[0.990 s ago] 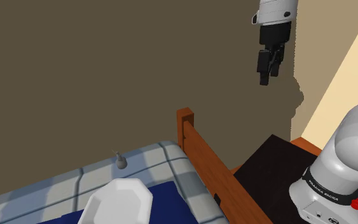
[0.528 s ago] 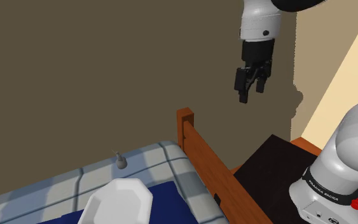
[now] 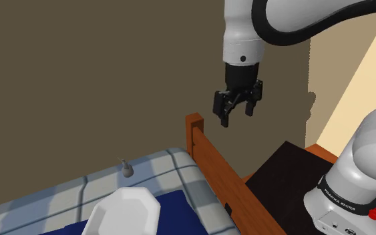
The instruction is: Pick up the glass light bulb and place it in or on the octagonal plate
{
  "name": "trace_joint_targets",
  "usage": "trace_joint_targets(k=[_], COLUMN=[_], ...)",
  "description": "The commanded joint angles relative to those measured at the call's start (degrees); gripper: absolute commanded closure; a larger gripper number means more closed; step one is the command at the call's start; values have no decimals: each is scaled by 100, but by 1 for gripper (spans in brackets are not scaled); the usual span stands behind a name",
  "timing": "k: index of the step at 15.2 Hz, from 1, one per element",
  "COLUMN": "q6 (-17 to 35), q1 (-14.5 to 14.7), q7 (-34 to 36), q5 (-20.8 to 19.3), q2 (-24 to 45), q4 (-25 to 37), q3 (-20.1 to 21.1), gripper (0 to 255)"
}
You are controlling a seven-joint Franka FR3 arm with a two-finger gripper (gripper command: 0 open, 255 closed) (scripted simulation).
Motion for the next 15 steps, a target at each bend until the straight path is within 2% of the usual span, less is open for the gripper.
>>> trace_joint_targets(k=[1,5,9,12,15], q6=[349,937,1489,1846,2073], q1=[-40,-258,-630,-999,-1317], q7=[469,1379,2411,3351,4562], q5=[119,115,-213,-787,-1831], q2=[271,941,1777,2564,3614], q4=[69,407,880,1322,1852], q3=[378,1102,1892,2543,3166], gripper=[0,0,0,0,0])
